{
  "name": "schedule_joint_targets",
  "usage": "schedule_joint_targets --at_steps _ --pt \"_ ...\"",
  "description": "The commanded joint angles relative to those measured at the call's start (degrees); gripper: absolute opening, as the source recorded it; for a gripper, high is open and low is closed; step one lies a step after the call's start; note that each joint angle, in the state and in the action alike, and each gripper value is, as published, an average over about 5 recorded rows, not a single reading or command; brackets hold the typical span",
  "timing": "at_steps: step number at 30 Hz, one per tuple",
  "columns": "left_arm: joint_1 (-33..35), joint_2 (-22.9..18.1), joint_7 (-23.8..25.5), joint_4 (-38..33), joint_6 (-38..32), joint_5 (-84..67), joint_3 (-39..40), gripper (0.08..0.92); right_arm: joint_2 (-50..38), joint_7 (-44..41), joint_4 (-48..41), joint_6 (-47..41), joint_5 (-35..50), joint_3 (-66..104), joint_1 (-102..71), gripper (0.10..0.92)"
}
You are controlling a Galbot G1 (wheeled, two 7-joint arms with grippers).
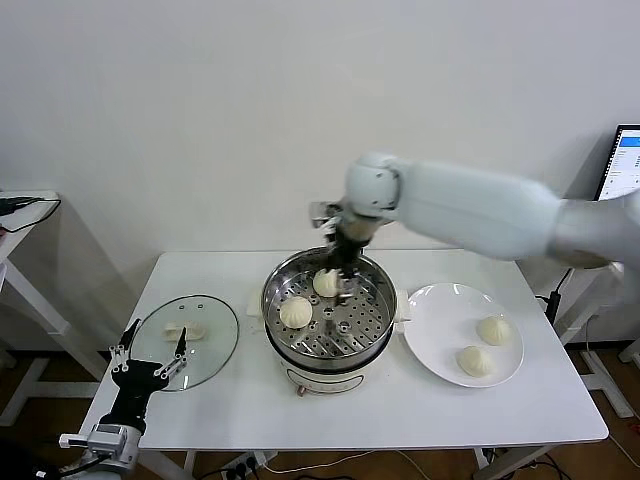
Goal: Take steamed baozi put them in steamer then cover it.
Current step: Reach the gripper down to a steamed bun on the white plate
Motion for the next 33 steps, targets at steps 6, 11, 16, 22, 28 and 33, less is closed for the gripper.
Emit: schedule_joint_targets --at_steps 6,11,16,22,28,33 --pt "0.2 -0.3 -0.2 -0.7 0.0 0.5 0.6 0.823 -29.1 -7.1 8.6 9.8 -17.2 5.0 -9.0 0.823" --pt "0.2 -0.5 -0.2 -0.9 0.0 0.8 0.9 0.823 -30.4 -7.6 4.7 12.4 -26.1 17.8 -24.3 0.823" --pt "0.2 -0.7 -0.2 -0.4 -0.1 1.0 1.0 0.823 -28.5 -7.5 -0.1 15.3 -32.8 26.1 -35.6 0.823" --pt "0.1 -0.8 -0.3 0.2 0.0 1.1 1.1 0.823 -26.1 -7.1 -3.8 16.8 -35.5 30.9 -40.4 0.823" --pt "0.0 -0.9 -0.3 0.3 0.0 1.1 1.1 0.823 -24.2 -5.9 -6.2 17.1 -36.6 32.9 -42.1 0.823" --pt "-0.2 -1.0 -0.3 0.5 0.0 1.1 1.3 0.823 -22.7 -5.5 -7.2 16.9 -36.8 33.8 -43.3 0.823"
